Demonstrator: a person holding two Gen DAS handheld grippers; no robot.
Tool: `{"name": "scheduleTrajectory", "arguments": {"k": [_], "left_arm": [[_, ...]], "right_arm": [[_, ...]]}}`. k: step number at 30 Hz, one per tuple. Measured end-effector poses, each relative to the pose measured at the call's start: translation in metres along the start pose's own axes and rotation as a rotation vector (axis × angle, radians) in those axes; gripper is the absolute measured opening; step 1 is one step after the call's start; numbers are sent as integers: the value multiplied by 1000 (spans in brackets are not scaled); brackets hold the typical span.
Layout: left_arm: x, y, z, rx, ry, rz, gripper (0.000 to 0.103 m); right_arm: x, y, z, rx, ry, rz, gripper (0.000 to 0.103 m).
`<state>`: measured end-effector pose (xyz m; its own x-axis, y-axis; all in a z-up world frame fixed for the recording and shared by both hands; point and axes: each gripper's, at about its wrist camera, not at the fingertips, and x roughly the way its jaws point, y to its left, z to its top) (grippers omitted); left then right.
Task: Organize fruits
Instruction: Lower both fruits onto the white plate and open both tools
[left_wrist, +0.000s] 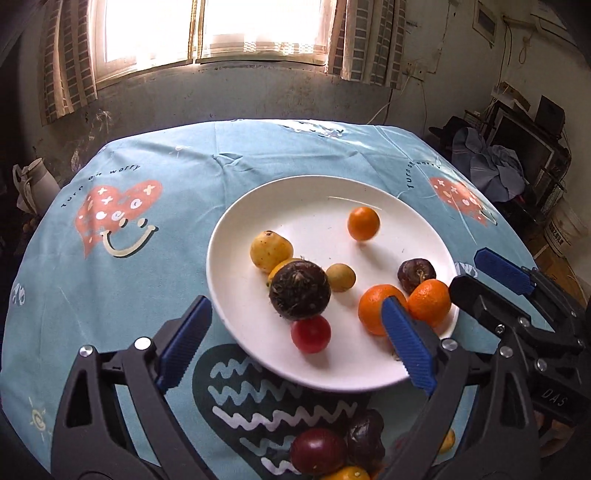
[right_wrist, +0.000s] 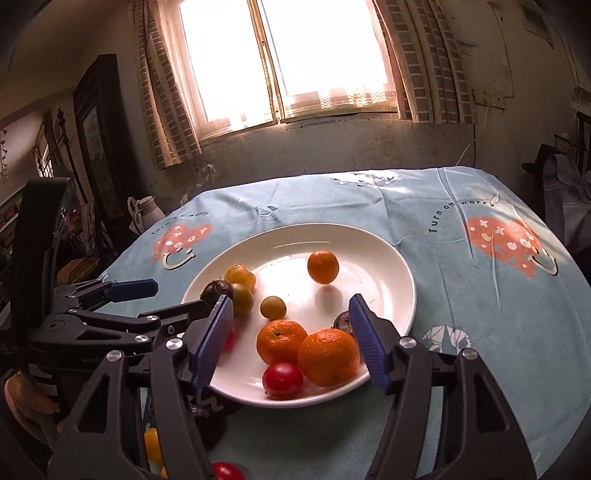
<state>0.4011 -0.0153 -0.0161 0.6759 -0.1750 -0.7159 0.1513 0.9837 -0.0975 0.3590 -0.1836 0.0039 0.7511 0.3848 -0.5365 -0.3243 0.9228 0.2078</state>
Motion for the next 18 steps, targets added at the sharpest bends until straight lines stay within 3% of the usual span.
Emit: {"name": "scheduleTrajectory", "arguments": {"k": [4, 10, 13, 15, 18], "left_arm": [[-32, 4, -26, -32, -8, -2, 96], [-60, 9, -80, -64, -12, 21, 97], [-66, 19, -105, -102, -46, 89, 98], [-64, 24, -112, -117, -22, 159, 98], [-72, 32, -116, -125, -54, 189, 98]], "right_arm": [[-23, 10, -18, -13, 29, 42, 66], [-44, 28, -54, -113, 75, 36, 66], [-45, 36, -73, -185, 145, 18, 66], [-44, 44, -85, -231, 174, -11, 65], [-38, 51, -97, -275, 226, -29, 65]]}}
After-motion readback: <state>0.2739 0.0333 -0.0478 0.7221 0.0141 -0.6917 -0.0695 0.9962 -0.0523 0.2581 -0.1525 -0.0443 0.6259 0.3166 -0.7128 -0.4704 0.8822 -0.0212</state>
